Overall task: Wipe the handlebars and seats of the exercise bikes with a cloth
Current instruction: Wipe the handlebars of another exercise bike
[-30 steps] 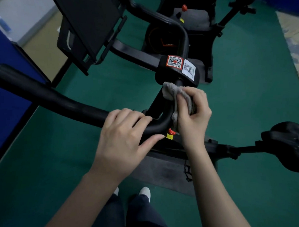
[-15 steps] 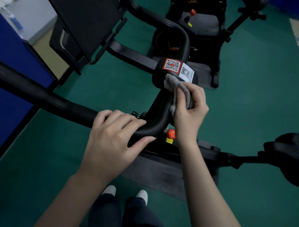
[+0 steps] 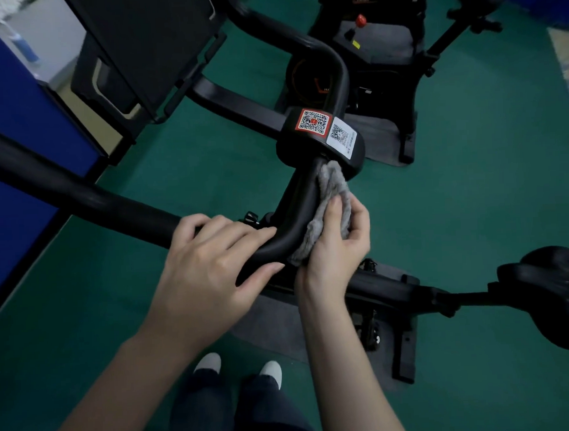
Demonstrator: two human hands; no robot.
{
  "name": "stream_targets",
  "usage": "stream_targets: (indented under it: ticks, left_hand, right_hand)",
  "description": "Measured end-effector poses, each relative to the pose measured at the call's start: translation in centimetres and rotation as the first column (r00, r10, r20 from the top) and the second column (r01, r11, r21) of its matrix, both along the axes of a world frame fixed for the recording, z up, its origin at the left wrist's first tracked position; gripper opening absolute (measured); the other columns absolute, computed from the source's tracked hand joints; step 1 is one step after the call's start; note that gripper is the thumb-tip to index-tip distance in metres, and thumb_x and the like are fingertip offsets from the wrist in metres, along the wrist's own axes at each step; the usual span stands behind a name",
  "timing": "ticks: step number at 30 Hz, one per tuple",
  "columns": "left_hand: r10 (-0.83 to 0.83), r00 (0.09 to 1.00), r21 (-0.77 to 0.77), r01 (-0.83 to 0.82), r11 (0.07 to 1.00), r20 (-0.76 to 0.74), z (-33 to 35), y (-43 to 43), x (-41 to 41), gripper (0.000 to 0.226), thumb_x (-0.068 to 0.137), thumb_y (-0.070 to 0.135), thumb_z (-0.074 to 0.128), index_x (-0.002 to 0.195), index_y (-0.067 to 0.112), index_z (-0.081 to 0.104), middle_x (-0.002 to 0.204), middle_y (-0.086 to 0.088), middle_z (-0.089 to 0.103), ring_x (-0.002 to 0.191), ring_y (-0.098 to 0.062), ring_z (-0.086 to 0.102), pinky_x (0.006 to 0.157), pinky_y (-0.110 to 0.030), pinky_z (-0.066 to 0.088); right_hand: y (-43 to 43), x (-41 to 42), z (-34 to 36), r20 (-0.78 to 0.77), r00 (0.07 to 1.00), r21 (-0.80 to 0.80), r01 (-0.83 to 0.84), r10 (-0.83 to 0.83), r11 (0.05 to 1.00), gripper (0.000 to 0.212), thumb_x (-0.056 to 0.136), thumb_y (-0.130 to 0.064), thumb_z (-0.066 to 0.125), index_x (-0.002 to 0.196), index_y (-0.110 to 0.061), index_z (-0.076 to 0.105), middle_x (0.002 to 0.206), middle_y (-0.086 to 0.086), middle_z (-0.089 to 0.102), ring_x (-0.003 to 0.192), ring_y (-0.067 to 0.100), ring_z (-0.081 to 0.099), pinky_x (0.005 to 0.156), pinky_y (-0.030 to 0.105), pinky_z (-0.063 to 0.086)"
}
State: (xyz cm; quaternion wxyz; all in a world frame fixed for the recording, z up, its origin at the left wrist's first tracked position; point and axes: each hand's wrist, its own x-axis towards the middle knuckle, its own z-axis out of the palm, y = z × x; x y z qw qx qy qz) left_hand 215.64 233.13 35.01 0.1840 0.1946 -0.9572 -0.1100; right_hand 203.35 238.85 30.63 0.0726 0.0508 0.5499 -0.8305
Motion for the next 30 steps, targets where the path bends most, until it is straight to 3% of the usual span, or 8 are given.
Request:
stream_targets:
  ticks: [5, 10, 15, 19, 22, 25, 28, 30]
  left_hand:
    - [-0.004, 1.0, -0.019, 0.004, 1.0, -0.002, -0.2, 0.0, 0.0, 0.035, 0.084, 0.04, 0.063, 0.109, 0.016, 0.07, 0.093, 0.008, 0.067, 0.086, -0.016, 0.062, 0.089, -0.032, 0.034]
    - [-0.014, 1.0, -0.018, 0.014, 1.0, -0.003, -0.2, -0.1, 0.1, 0.037, 0.085, 0.041, 0.06, 0.109, 0.016, 0.07, 0.093, 0.008, 0.068, 0.086, -0.015, 0.062, 0.09, -0.031, 0.032]
    - [-0.01, 1.0, -0.008, 0.01, 1.0, -0.023, -0.2, 0.0, 0.0, 0.035, 0.085, 0.039, 0.061, 0.109, 0.016, 0.07, 0.093, 0.008, 0.067, 0.086, -0.015, 0.062, 0.088, -0.032, 0.032]
    - [-0.021, 0.999, 0.004, 0.021, 1.0, -0.035, -0.3, -0.2, 0.2, 0.035, 0.085, 0.039, 0.061, 0.11, 0.016, 0.069, 0.094, 0.009, 0.067, 0.088, -0.015, 0.061, 0.089, -0.032, 0.032]
    - [-0.032, 0.998, 0.013, 0.033, 0.999, -0.048, -0.4, -0.3, 0.2, 0.036, 0.086, 0.04, 0.059, 0.11, 0.016, 0.069, 0.094, 0.008, 0.067, 0.088, -0.015, 0.061, 0.089, -0.033, 0.032]
    - [-0.033, 0.998, 0.018, 0.034, 0.999, -0.049, -0.4, -0.4, 0.2, 0.037, 0.086, 0.041, 0.057, 0.109, 0.015, 0.07, 0.092, 0.007, 0.068, 0.086, -0.017, 0.062, 0.089, -0.033, 0.032]
    - [-0.031, 0.998, 0.013, 0.032, 0.999, -0.052, -0.5, -0.4, 0.2, 0.036, 0.086, 0.041, 0.058, 0.108, 0.016, 0.07, 0.092, 0.007, 0.068, 0.086, -0.017, 0.062, 0.09, -0.033, 0.032]
    - [-0.029, 0.998, 0.019, 0.03, 0.999, -0.055, -0.5, -0.5, 0.2, 0.035, 0.085, 0.041, 0.06, 0.108, 0.016, 0.07, 0.091, 0.007, 0.068, 0.088, -0.017, 0.062, 0.09, -0.033, 0.031]
  right_hand:
    - [0.9, 1.7, -0.6, 0.037, 0.999, 0.013, -0.007, 0.006, 1.0, 0.006, 0.092, -0.017, 0.058, 0.094, -0.02, 0.063, 0.098, 0.006, 0.065, 0.095, 0.021, 0.063, 0.092, 0.042, 0.051]
    - [-0.9, -1.3, 0.1, 0.147, 0.989, -0.055, 0.029, -0.021, 0.998, 0.006, 0.096, -0.006, 0.052, 0.097, -0.009, 0.058, 0.095, 0.009, 0.063, 0.088, 0.018, 0.061, 0.083, 0.031, 0.052]
    - [-0.1, 1.7, -1.0, 0.357, 0.914, -0.229, -0.114, 0.192, 0.967, 0.007, 0.097, -0.013, 0.053, 0.092, -0.009, 0.055, 0.098, 0.023, 0.058, 0.093, 0.033, 0.055, 0.095, 0.055, 0.043]
    - [2.1, 4.7, -1.6, 0.367, 0.882, -0.249, -0.212, 0.295, 0.945, 0.009, 0.095, -0.013, 0.056, 0.095, -0.007, 0.064, 0.09, 0.013, 0.069, 0.084, 0.023, 0.066, 0.077, 0.032, 0.056]
    - [3.3, 3.2, -0.6, 0.179, 0.979, -0.019, -0.096, 0.098, 0.995, 0.009, 0.093, -0.007, 0.058, 0.09, -0.01, 0.066, 0.089, 0.01, 0.07, 0.085, 0.021, 0.066, 0.078, 0.033, 0.056]
    - [3.1, -0.4, 2.0, -0.293, 0.956, 0.323, 0.077, 0.023, 0.943, 0.013, 0.091, -0.004, 0.06, 0.09, -0.016, 0.066, 0.09, 0.001, 0.067, 0.088, 0.009, 0.062, 0.083, 0.024, 0.049]
    - [1.3, -3.8, 4.6, -0.624, 0.705, 0.559, 0.102, 0.336, 0.823, 0.009, 0.088, -0.008, 0.063, 0.093, -0.011, 0.07, 0.086, -0.008, 0.064, 0.086, 0.011, 0.06, 0.08, 0.018, 0.044]
    - [-0.5, -5.7, 6.1, -0.635, 0.459, 0.722, 0.065, 0.622, 0.689, 0.009, 0.089, -0.013, 0.064, 0.09, -0.008, 0.071, 0.083, -0.013, 0.063, 0.086, 0.017, 0.058, 0.08, 0.021, 0.044]
